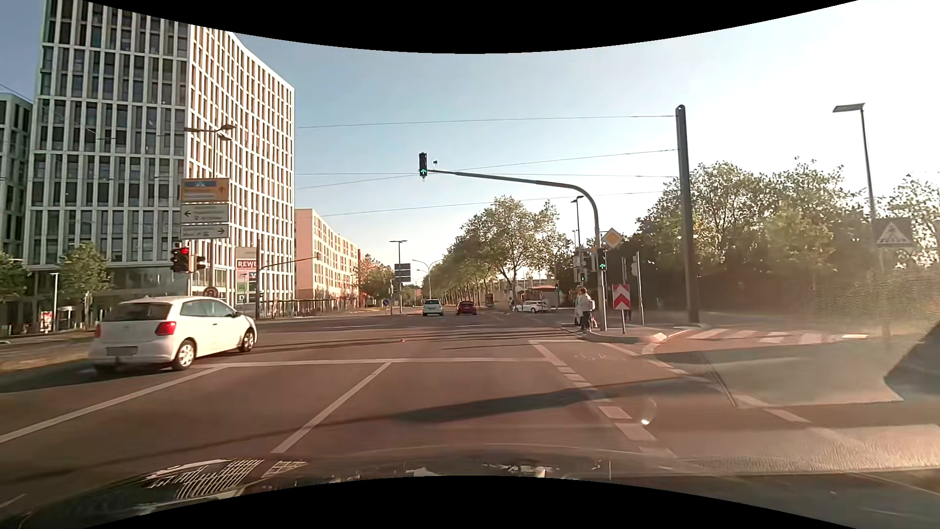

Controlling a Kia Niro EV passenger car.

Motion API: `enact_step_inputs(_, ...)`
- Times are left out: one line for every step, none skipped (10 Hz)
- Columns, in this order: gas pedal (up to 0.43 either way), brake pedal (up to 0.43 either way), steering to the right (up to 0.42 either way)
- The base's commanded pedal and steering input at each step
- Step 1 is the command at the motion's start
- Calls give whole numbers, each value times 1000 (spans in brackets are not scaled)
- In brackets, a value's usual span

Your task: Follow the waypoints while adhering to traffic rules and regulations

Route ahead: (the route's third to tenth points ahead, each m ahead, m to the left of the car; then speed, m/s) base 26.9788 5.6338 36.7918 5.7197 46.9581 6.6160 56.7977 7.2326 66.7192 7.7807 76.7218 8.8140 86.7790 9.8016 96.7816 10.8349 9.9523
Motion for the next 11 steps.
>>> enact_step_inputs(228, 0, -8)
enact_step_inputs(228, 0, -9)
enact_step_inputs(228, 0, -8)
enact_step_inputs(228, 0, -9)
enact_step_inputs(228, 0, -8)
enact_step_inputs(228, 0, -8)
enact_step_inputs(220, 0, -8)
enact_step_inputs(220, 0, -8)
enact_step_inputs(220, 0, -9)
enact_step_inputs(220, 0, -11)
enact_step_inputs(220, 0, -11)
